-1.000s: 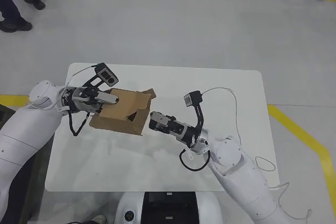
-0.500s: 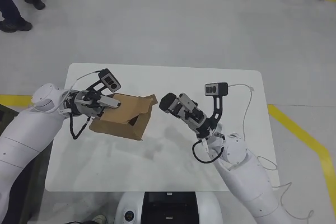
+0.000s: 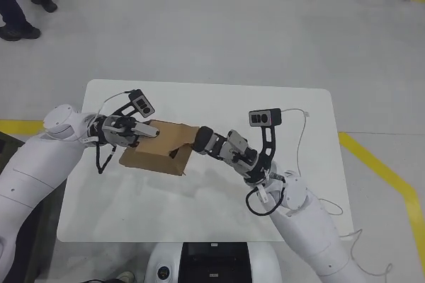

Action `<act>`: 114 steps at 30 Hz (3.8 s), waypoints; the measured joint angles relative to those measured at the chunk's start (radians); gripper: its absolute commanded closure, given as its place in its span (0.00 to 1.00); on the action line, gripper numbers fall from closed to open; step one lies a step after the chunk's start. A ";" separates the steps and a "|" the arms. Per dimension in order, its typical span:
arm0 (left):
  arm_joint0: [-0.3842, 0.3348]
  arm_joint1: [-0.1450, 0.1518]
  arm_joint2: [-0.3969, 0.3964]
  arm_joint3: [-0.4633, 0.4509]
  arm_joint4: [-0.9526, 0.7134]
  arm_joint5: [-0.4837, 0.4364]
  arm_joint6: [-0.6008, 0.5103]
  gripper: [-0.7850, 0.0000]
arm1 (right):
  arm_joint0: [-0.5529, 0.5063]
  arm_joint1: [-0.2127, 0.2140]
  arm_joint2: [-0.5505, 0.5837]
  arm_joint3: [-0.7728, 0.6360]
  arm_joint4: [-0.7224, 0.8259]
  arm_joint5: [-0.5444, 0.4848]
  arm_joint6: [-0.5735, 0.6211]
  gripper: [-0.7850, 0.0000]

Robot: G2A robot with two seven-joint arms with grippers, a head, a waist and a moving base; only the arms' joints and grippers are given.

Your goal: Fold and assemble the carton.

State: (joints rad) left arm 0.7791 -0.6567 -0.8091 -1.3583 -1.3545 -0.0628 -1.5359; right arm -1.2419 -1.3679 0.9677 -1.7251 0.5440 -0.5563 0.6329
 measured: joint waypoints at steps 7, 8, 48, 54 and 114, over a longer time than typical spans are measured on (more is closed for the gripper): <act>-0.012 -0.004 0.012 0.010 0.005 -0.015 0.000 1.00 | -0.002 -0.002 -0.015 -0.013 0.001 0.019 0.018 0.00; -0.013 -0.005 0.014 0.008 0.005 -0.016 0.000 1.00 | -0.001 -0.003 -0.017 -0.012 -0.003 0.022 0.017 0.00; -0.070 -0.087 0.029 0.302 0.054 -0.205 0.000 1.00 | -0.047 -0.007 -0.055 -0.056 -0.120 0.183 -0.056 0.00; -0.070 -0.093 0.024 0.288 0.074 -0.186 0.000 1.00 | -0.003 -0.023 -0.067 -0.003 -0.144 0.168 -0.165 0.00; -0.025 -0.066 -0.006 0.179 0.029 -0.065 0.000 1.00 | 0.002 -0.050 0.040 0.034 0.319 0.350 0.016 0.00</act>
State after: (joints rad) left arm 0.7537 -0.7228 -0.8154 -1.1788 -1.3253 -0.1278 -1.5359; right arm -1.2403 -1.4176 1.0080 -1.6910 0.8631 -0.2060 0.6486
